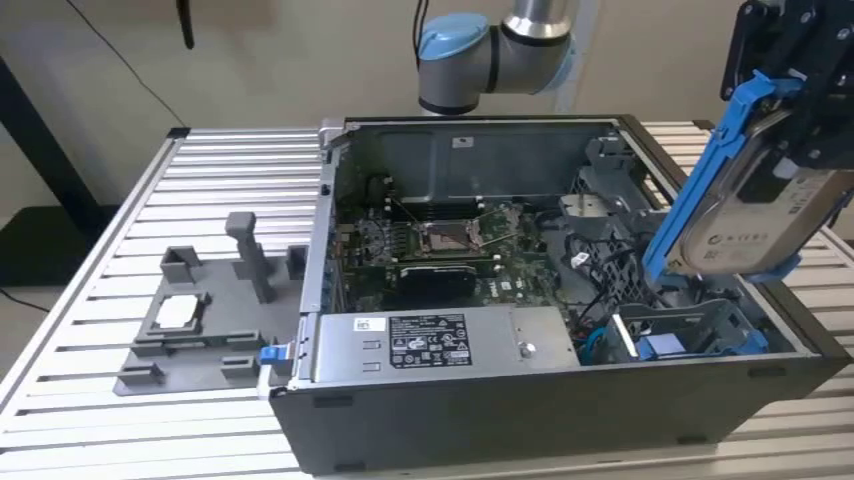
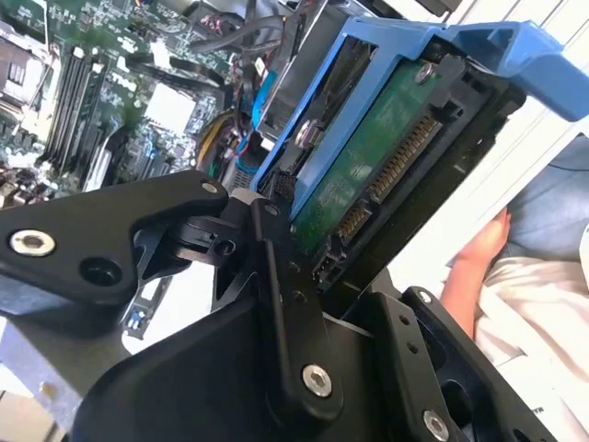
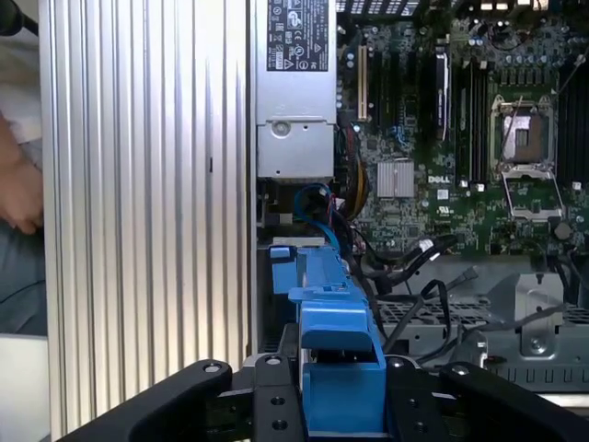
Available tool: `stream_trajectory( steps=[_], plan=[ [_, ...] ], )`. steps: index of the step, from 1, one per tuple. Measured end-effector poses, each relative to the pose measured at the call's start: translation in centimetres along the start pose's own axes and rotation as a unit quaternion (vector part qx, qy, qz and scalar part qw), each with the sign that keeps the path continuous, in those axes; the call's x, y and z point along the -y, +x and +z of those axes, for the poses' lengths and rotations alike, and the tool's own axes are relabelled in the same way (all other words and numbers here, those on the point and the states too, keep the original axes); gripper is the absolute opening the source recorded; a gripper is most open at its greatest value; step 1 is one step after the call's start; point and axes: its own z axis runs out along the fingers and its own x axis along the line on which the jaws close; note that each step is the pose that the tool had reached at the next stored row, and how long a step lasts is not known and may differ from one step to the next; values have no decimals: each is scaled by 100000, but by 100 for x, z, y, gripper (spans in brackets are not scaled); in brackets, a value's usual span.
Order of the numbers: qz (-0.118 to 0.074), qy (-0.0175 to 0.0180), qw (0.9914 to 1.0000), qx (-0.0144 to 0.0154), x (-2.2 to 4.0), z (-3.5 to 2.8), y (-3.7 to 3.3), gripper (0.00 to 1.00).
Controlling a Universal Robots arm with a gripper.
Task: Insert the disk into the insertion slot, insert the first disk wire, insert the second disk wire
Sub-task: 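Insert the disk into the insertion slot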
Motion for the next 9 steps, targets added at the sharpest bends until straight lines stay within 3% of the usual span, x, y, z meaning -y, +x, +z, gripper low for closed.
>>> stream_trajectory(
  steps=[9],
  plan=[
    [-131, 1, 100000, -11, 17, 135, 9, 33]
  ],
)
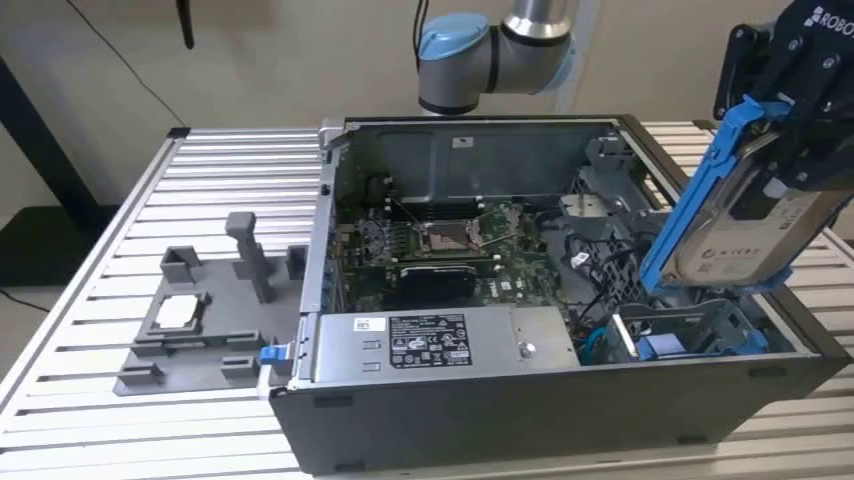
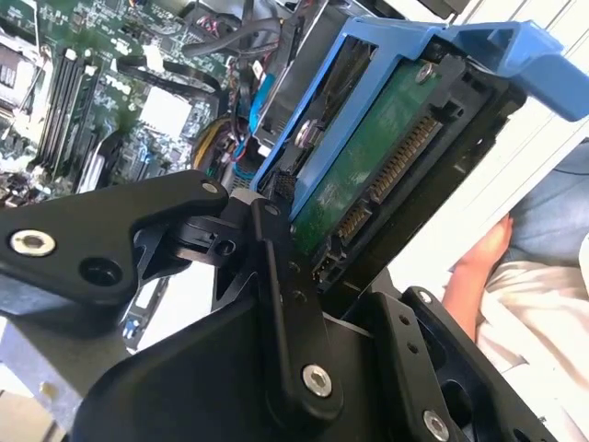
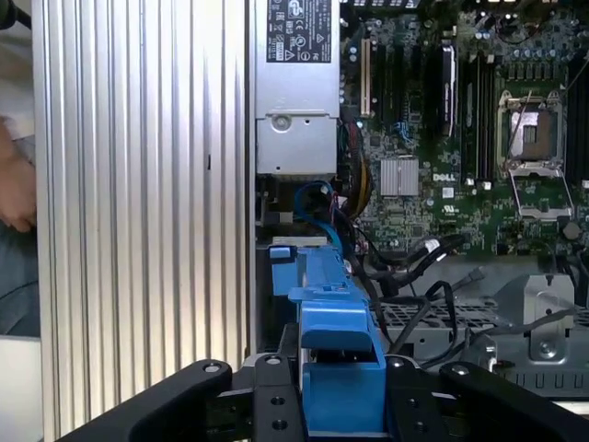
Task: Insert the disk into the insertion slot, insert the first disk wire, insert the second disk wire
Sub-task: 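Insert the disk into the insertion slot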
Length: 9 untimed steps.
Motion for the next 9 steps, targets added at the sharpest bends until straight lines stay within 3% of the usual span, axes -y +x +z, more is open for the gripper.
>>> stream_trajectory(
  steps=[9],
  plan=[
    [-489, 1, 99999, -7, 8, 149, 2, 33]
  ],
)
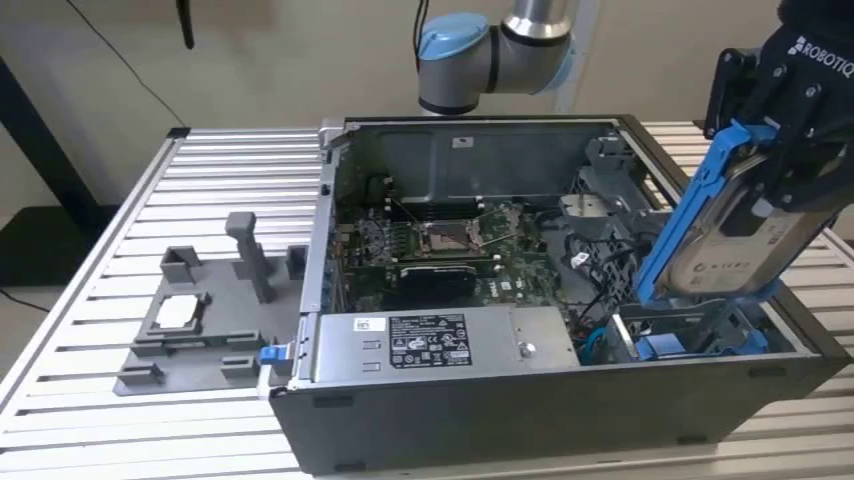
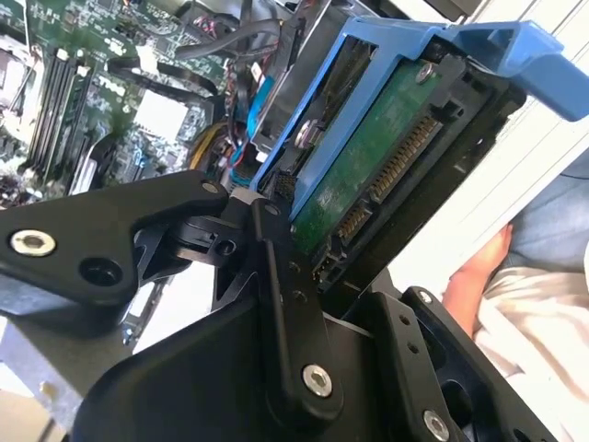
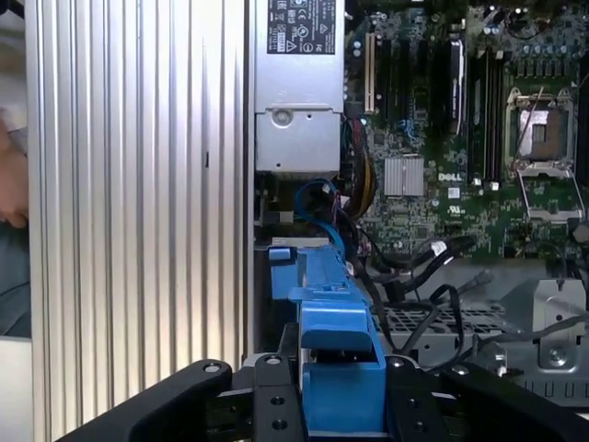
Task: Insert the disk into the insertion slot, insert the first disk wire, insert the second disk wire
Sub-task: 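Insert the disk into the insertion slot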
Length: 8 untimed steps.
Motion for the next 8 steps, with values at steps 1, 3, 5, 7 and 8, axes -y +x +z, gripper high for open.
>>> stream_trajectory(
  steps=[1, 3, 5, 7, 8],
  plan=[
    [-76, 2, 100000, -1, 1, 17, 0, 33],
    [-235, 1, 100000, -7, 3, 53, 0, 33],
    [-370, 2, 99999, -22, 7, 89, 0, 33],
    [-463, 3, 99999, -19, 12, 122, 0, 33],
    [-490, 3, 99999, -21, 14, 137, 0, 33]
  ],
)
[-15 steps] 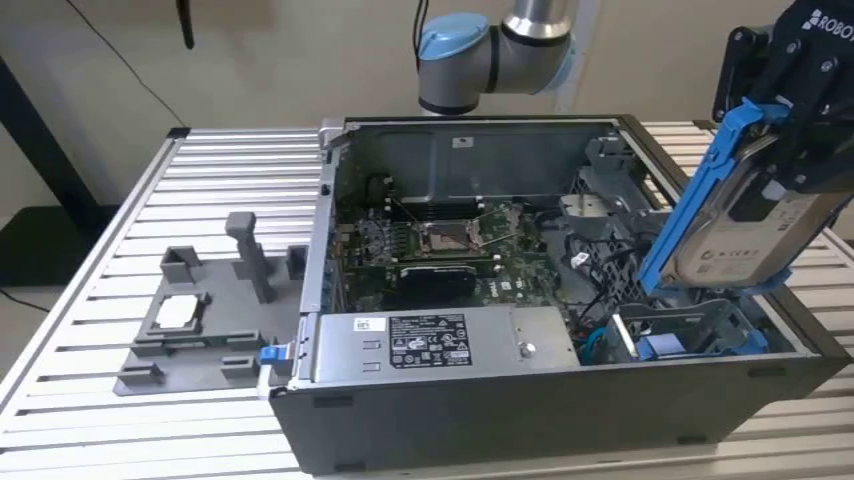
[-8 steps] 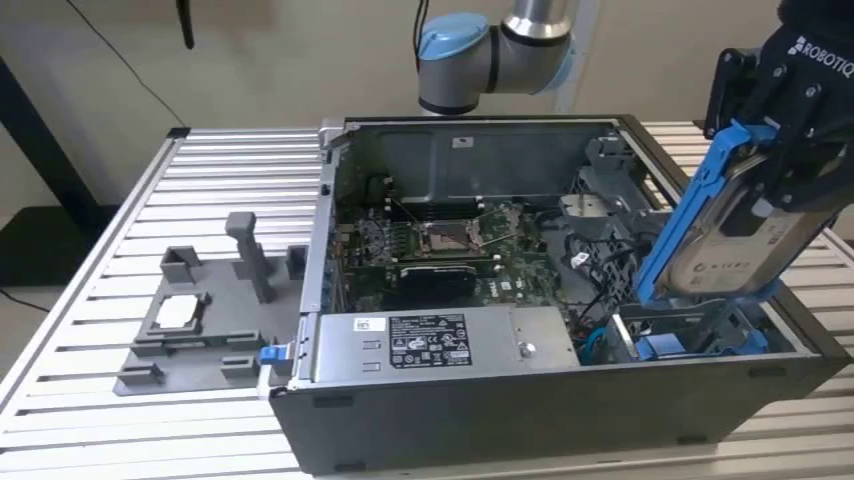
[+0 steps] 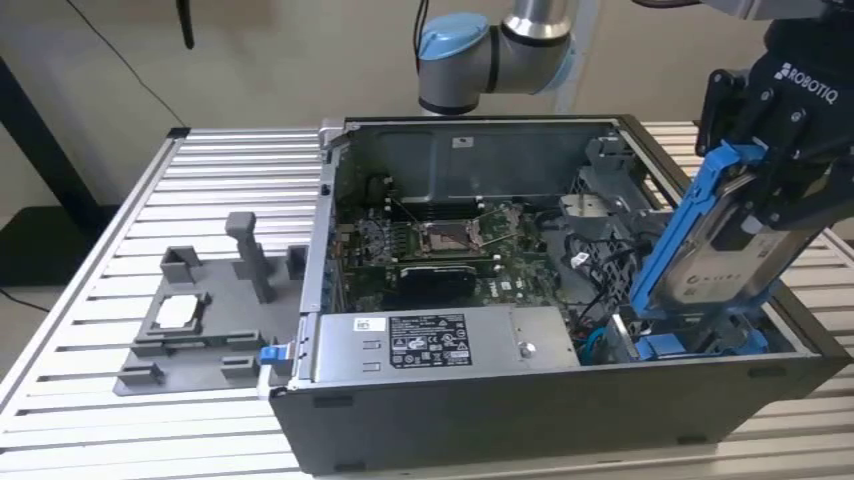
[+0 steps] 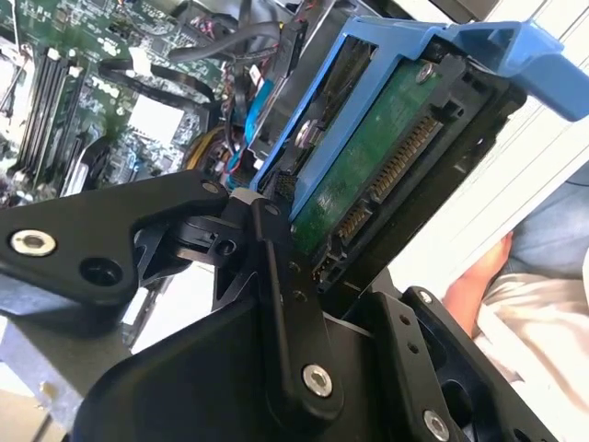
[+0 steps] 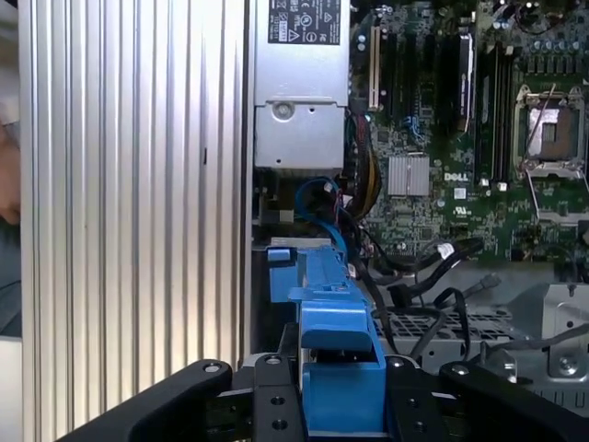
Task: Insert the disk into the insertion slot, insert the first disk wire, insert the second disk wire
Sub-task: 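Insert the disk into the insertion slot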
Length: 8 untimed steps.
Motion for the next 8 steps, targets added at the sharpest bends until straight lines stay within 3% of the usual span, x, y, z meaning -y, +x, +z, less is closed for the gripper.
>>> stream_trajectory(
  steps=[8],
  plan=[
    [-58, 17, 100000, -4, 18, 100, 0, 33]
  ],
)
